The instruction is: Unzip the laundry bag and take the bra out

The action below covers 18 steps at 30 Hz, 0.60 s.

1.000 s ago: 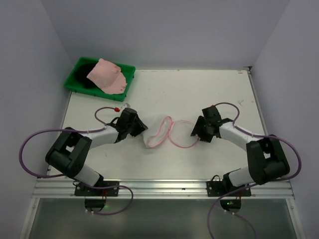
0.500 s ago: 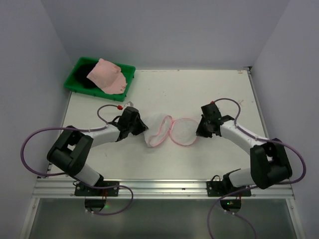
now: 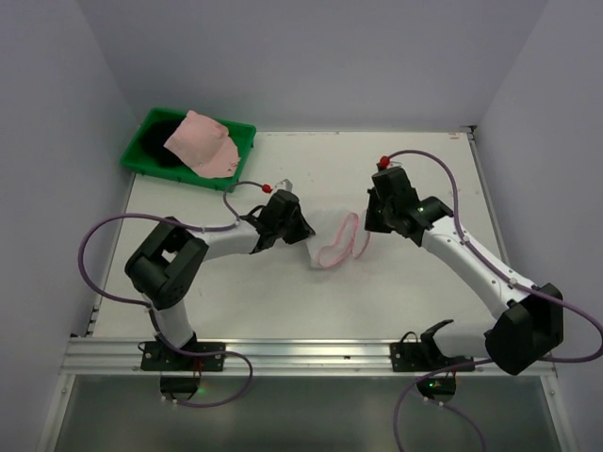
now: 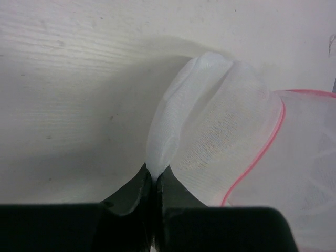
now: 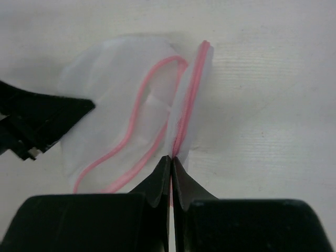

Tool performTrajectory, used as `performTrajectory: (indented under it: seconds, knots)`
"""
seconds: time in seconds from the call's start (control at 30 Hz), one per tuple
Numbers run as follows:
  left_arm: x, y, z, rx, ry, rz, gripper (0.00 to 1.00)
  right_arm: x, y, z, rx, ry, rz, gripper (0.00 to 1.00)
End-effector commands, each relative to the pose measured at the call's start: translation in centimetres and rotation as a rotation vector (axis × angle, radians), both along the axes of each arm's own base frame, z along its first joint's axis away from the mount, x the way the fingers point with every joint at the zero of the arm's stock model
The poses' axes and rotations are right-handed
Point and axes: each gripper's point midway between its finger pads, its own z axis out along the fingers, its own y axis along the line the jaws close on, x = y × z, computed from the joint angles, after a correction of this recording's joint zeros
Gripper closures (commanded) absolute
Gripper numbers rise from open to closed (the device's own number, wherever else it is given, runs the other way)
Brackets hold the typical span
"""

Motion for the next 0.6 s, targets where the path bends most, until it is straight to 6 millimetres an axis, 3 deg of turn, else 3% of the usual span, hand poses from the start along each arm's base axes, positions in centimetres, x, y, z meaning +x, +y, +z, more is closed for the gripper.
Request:
performTrajectory:
  seconds: [0.0,0.17,0.4,0.57]
  knots:
    - [0.2,-2.6,0.7,-0.029,-0.037,-0.049,0.97,0.0,3.1,1.5,0.032,-0.011,0.131,1.00]
    - [-1.1,-3.3,-0.9,-0.056,-0.010,-0.062,0.98,0.6,7.5,1.4,0.155,-0.013,0.241,1.00]
    - [-2.5,-3.0,-2.4,-0.101,0.002,-0.079,0.97,0.7,12.5,-3.1,0.356,0.105,0.317,1.00]
    - [-3.4,-2.0,-2.8,-0.117,-0.017,-0.073,0.90,1.7,13.5,-6.8,0.388,0.141,0.288,1.00]
